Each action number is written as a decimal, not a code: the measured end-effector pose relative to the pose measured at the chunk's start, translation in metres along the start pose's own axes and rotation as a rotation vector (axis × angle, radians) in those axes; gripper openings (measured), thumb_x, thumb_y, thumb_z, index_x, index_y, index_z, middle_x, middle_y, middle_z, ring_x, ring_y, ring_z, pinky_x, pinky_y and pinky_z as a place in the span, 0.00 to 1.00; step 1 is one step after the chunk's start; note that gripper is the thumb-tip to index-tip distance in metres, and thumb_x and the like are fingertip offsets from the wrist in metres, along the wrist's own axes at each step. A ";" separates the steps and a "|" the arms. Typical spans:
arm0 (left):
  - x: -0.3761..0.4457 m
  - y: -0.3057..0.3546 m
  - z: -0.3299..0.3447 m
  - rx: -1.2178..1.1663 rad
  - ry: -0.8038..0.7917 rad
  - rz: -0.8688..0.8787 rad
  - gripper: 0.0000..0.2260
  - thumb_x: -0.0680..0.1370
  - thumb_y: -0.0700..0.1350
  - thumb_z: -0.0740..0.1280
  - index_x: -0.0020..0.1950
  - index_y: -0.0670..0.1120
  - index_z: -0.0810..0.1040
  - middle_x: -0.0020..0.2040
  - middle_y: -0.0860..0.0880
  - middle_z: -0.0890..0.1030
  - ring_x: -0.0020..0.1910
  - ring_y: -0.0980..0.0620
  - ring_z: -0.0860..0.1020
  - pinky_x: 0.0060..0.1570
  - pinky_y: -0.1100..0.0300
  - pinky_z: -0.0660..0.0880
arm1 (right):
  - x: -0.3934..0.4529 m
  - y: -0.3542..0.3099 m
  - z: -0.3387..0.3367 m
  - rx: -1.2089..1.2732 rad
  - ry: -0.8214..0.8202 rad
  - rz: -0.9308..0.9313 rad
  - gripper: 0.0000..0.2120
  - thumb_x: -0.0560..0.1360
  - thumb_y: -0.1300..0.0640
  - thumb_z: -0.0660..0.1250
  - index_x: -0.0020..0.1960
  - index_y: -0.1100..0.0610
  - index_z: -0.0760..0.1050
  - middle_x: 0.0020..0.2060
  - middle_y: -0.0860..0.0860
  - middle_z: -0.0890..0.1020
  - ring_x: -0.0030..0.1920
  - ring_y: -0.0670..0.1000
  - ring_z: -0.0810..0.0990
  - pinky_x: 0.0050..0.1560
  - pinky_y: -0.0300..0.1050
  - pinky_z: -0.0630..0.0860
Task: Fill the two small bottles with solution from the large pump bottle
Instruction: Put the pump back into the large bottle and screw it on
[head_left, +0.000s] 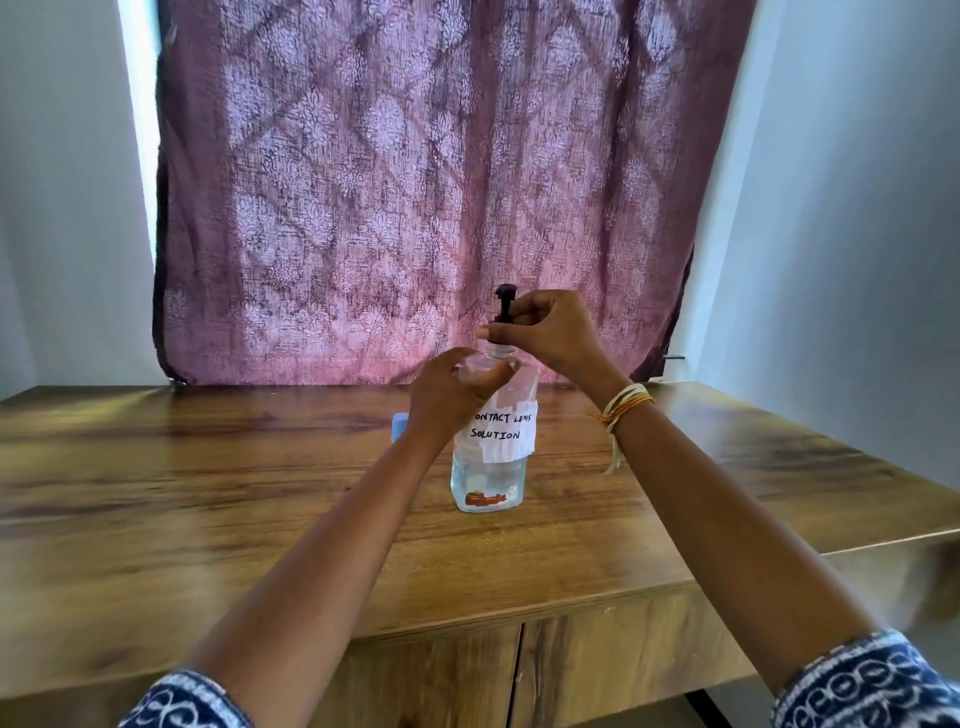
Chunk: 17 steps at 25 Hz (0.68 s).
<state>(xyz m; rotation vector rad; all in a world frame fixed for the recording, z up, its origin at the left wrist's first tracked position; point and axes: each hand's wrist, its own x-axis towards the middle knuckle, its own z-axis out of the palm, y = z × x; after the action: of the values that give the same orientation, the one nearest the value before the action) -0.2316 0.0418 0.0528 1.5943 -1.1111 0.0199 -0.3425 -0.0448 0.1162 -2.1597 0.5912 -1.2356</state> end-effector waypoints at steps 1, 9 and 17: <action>0.000 0.000 0.000 0.002 -0.002 0.004 0.19 0.71 0.62 0.70 0.51 0.49 0.81 0.40 0.54 0.79 0.40 0.55 0.77 0.35 0.65 0.67 | 0.000 0.000 0.000 -0.001 -0.001 -0.007 0.19 0.58 0.50 0.83 0.41 0.59 0.82 0.36 0.54 0.85 0.37 0.49 0.82 0.47 0.51 0.81; -0.001 0.000 0.001 0.001 0.008 -0.010 0.26 0.68 0.67 0.69 0.54 0.48 0.81 0.47 0.49 0.83 0.46 0.50 0.79 0.43 0.59 0.70 | -0.004 -0.004 0.000 0.018 -0.057 0.017 0.15 0.61 0.51 0.82 0.37 0.56 0.78 0.28 0.47 0.78 0.30 0.45 0.75 0.35 0.45 0.75; -0.004 0.002 -0.001 -0.059 -0.009 -0.049 0.21 0.69 0.63 0.72 0.52 0.49 0.81 0.46 0.49 0.83 0.49 0.50 0.81 0.40 0.61 0.70 | -0.008 -0.006 -0.012 0.298 -0.314 0.059 0.13 0.71 0.74 0.68 0.53 0.65 0.76 0.55 0.66 0.81 0.47 0.52 0.83 0.53 0.42 0.80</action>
<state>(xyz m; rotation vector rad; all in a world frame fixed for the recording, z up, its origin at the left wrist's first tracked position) -0.2347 0.0452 0.0519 1.5696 -1.0695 -0.0528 -0.3564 -0.0391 0.1204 -2.0100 0.3131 -0.8663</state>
